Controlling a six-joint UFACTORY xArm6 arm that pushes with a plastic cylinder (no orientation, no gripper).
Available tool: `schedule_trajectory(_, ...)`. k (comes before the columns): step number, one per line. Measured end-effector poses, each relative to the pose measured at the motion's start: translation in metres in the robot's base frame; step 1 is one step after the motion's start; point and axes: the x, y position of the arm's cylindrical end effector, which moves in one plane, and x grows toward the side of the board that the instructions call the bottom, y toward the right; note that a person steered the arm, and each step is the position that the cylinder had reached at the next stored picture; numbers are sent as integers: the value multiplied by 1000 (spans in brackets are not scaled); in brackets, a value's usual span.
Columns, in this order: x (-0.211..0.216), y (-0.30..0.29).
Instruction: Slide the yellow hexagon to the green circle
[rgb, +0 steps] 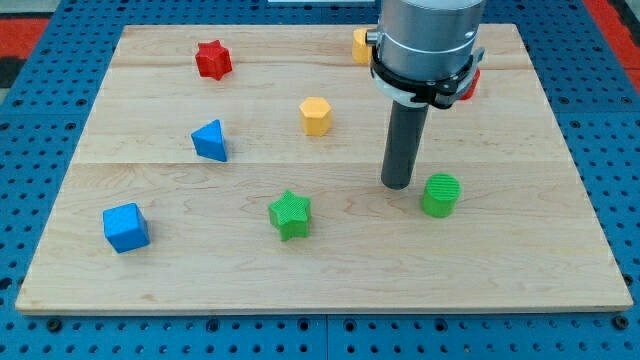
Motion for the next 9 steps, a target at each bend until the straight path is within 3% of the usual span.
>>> schedule_trajectory(2,13,52)
schedule_trajectory(3,10,45)
schedule_trajectory(7,-128,-58)
schedule_trajectory(9,-110,-146)
